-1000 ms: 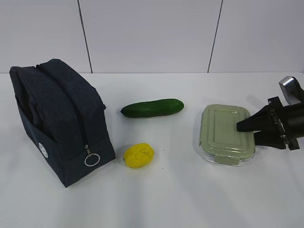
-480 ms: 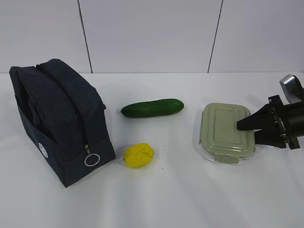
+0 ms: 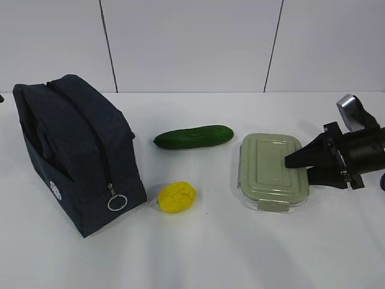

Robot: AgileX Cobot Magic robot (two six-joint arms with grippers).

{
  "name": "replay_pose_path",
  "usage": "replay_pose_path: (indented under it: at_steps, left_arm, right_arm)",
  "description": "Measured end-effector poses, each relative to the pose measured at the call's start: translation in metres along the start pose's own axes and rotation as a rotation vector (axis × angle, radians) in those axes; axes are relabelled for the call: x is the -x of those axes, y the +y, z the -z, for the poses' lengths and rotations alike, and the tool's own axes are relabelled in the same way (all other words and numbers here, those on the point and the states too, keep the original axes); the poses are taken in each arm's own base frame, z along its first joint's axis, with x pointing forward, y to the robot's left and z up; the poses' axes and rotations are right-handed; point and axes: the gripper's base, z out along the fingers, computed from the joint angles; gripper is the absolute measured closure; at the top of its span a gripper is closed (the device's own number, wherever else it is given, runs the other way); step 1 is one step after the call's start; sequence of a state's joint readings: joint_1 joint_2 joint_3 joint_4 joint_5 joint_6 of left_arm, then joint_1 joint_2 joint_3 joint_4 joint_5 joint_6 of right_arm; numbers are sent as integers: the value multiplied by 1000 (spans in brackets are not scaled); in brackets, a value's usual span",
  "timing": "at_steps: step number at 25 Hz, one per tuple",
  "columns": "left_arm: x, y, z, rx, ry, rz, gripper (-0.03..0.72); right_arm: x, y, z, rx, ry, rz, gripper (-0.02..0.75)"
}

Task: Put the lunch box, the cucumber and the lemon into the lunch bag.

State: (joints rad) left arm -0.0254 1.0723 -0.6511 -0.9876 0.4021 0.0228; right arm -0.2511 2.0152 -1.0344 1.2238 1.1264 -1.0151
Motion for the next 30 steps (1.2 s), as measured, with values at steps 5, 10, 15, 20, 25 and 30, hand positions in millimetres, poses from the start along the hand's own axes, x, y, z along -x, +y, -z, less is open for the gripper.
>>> replay_pose_path:
  at_steps: [5,10,15,20,25,30]
  left_arm:
    - [2,0,-13,-42,5,-19,428]
    - [1,2,-29,-74,53,12,336]
    - [-2,8,-42,-52,99,3,313]
    - [-3,15,-51,-27,120,-16,312]
    - [-5,18,-57,-15,151,-15,313]
    - [-19,9,-62,-21,164,-44,314]
  right_arm:
    - [1,2,-1,4,-2,3,338]
    - [8,5,2,3,-17,12,339]
    - [9,5,2,4,-19,8,339]
    - [10,13,7,1,-32,31,339]
    - [10,15,9,-2,-33,32,339]
    - [10,15,9,-3,-31,29,339]
